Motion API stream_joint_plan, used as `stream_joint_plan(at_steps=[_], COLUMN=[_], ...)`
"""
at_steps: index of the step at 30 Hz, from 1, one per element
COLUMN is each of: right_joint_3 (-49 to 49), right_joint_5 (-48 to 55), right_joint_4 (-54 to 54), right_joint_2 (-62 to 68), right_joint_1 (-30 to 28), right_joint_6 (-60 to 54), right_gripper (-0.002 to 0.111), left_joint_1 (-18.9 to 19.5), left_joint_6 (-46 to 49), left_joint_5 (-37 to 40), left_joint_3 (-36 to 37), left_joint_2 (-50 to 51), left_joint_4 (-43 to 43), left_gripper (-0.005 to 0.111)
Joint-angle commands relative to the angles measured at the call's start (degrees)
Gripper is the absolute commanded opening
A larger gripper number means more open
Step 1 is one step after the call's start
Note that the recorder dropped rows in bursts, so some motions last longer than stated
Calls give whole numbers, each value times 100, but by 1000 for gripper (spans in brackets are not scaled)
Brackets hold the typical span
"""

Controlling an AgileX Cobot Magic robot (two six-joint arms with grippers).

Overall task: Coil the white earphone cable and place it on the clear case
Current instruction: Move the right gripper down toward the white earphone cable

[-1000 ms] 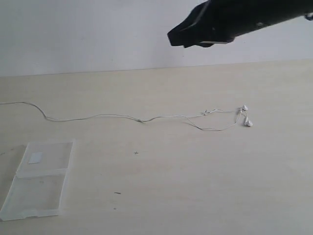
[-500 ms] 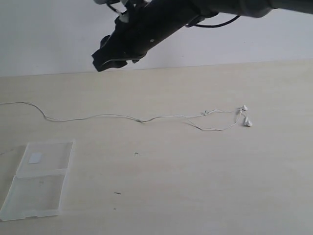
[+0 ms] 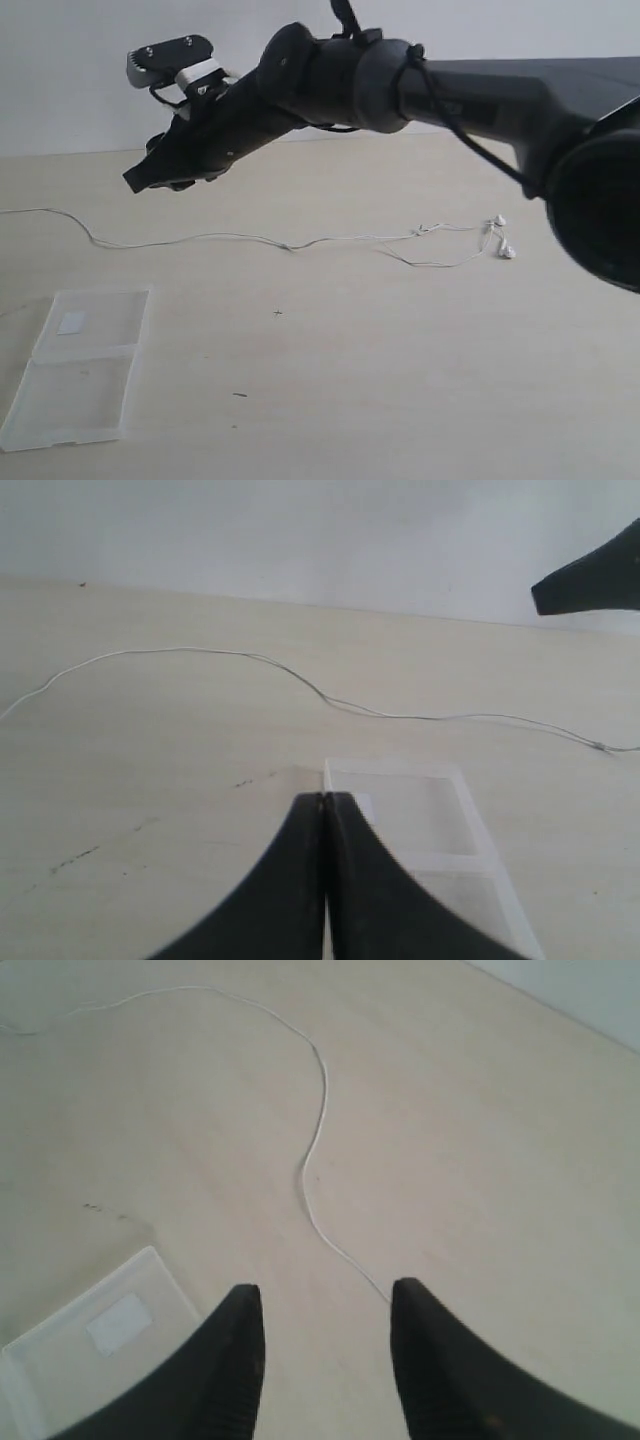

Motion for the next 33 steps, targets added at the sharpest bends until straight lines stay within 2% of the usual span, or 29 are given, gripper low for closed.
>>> stream_joint_plan(at_steps=[1,11,33], right_joint_3=[-375,-815,-815], right_joint_5=[-249,-384,-1021], right_joint_4=[-348,-560,-650], right_joint_2=[421,1058,1593], right_joint_1=[20,20,20], right_joint_6=[732,906,906], right_gripper=[42,52,52], left_joint_1=[11,11,11], left_joint_6=[-34,-34,-34], left_joint_5=[-26,-26,-26], left_joint_3=[-2,-2,-2], left_joint_2=[-23,-23,-23], left_joint_4=[-26,-26,-26], left_gripper=[0,0,0])
